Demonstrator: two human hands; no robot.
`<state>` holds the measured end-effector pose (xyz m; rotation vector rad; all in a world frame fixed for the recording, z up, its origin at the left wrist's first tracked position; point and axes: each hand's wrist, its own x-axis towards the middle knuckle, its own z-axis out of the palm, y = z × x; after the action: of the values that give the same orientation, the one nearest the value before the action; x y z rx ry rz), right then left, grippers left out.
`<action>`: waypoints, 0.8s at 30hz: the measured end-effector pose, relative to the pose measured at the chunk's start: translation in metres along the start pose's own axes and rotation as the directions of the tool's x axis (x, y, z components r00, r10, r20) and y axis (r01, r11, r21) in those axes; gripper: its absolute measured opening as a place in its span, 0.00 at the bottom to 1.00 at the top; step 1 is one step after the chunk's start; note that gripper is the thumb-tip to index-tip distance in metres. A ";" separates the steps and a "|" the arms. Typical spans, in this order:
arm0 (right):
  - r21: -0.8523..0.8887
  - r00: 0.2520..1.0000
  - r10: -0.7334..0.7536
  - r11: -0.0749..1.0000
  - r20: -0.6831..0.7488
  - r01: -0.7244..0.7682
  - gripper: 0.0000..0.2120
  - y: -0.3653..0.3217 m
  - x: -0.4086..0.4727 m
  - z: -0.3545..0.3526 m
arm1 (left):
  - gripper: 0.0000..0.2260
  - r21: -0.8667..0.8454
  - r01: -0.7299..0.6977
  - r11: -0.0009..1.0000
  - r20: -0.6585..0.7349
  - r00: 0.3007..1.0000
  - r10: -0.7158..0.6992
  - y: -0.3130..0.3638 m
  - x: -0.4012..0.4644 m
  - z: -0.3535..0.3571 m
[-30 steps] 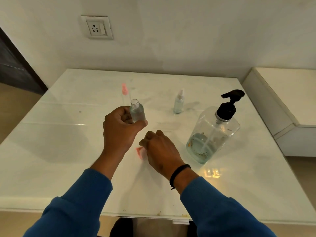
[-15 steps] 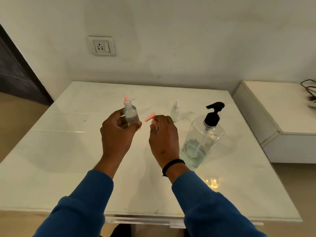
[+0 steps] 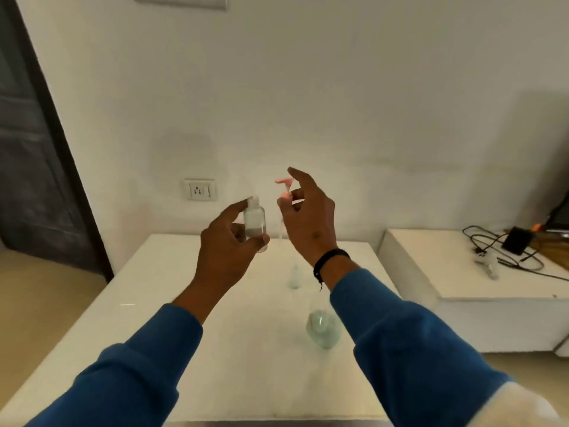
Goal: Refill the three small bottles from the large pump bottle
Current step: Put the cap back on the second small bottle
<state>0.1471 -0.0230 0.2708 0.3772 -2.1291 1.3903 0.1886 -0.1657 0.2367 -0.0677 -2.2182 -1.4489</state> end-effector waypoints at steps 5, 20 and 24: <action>0.114 0.999 -0.013 0.993 -0.047 0.018 0.17 -0.075 0.030 -0.051 | 0.32 -0.030 -0.056 0.998 0.035 0.998 0.057 0.059 0.000 -0.019; 0.249 0.966 -0.140 0.949 -0.218 0.194 0.19 -0.234 0.078 -0.131 | 0.31 0.023 -0.284 0.958 -0.031 0.958 0.285 0.173 0.008 -0.060; 0.320 0.965 -0.151 0.923 -0.215 0.215 0.19 -0.259 0.080 -0.138 | 0.33 0.040 -0.331 0.943 -0.039 0.942 0.333 0.191 0.010 -0.071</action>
<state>0.2586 -0.0019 0.5531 0.5436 -1.6559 1.6154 0.2627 -0.1464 0.4256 -0.3767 -2.0725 -1.2151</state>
